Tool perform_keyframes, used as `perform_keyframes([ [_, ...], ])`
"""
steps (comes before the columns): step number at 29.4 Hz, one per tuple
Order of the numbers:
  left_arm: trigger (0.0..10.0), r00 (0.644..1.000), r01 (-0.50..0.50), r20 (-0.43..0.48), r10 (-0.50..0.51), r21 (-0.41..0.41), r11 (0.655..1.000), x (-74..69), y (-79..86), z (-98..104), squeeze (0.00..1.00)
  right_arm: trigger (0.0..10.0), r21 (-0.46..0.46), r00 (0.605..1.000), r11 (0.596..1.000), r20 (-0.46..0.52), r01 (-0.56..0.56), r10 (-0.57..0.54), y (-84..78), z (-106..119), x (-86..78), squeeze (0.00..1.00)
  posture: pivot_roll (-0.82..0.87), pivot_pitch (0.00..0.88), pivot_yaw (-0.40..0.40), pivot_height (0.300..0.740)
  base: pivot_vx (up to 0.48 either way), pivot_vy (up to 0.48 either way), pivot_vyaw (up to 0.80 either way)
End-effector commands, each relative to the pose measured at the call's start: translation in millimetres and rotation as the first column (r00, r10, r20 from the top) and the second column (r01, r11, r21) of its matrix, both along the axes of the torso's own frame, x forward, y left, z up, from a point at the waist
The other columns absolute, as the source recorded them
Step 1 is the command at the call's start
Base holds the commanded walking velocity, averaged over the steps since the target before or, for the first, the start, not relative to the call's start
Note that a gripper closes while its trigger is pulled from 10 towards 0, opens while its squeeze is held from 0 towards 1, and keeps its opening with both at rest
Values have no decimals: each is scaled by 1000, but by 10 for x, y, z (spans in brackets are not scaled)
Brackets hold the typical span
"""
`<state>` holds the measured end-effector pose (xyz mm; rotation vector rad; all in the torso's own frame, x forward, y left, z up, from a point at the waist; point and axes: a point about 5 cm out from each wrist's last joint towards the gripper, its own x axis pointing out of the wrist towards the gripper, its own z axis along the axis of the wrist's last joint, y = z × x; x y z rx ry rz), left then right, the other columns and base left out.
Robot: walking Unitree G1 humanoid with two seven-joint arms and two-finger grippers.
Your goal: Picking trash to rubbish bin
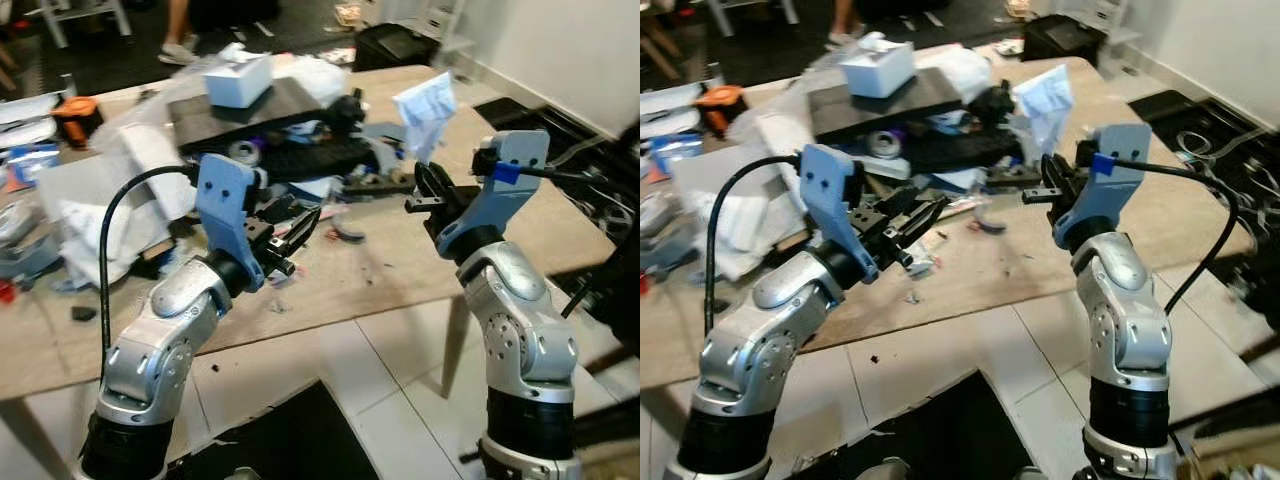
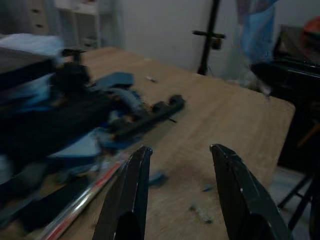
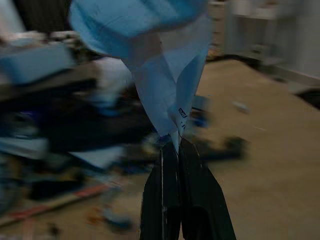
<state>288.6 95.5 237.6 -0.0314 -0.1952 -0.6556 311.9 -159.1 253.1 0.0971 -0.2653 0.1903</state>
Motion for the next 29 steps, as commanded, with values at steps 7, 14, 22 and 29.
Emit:
perform_keyframes([
  [7, 10000, 1000, 11, 5, -11, -5, 1000, -35, -83, 0, 0, 10000, 16, 1000, 1000, 14, 14, -14, 41, -42, -84, 0, 34, 169, 48, 740, 0, 0, -800],
  [14, 10000, 1000, -18, 6, 18, -10, 1000, -31, -79, -26, 0, 10000, 27, 1000, 1000, -6, 10, -10, 84, -86, -98, 0, 30, 171, 45, 740, 0, 0, -800],
  [22, 10000, 1000, -16, 5, 16, -20, 1000, -39, -91, -21, 0, 10000, 32, 1000, 999, -14, 5, -4, 93, -97, -102, 0, 30, 171, 41, 740, 0, 0, -800],
  [29, 10000, 996, -81, -33, 81, 2, 997, -7, -78, -115, 0, 10000, 20, 998, 1000, -69, 7, -5, 80, -174, -95, 0, 28, 170, 41, 740, 0, 0, -800],
])
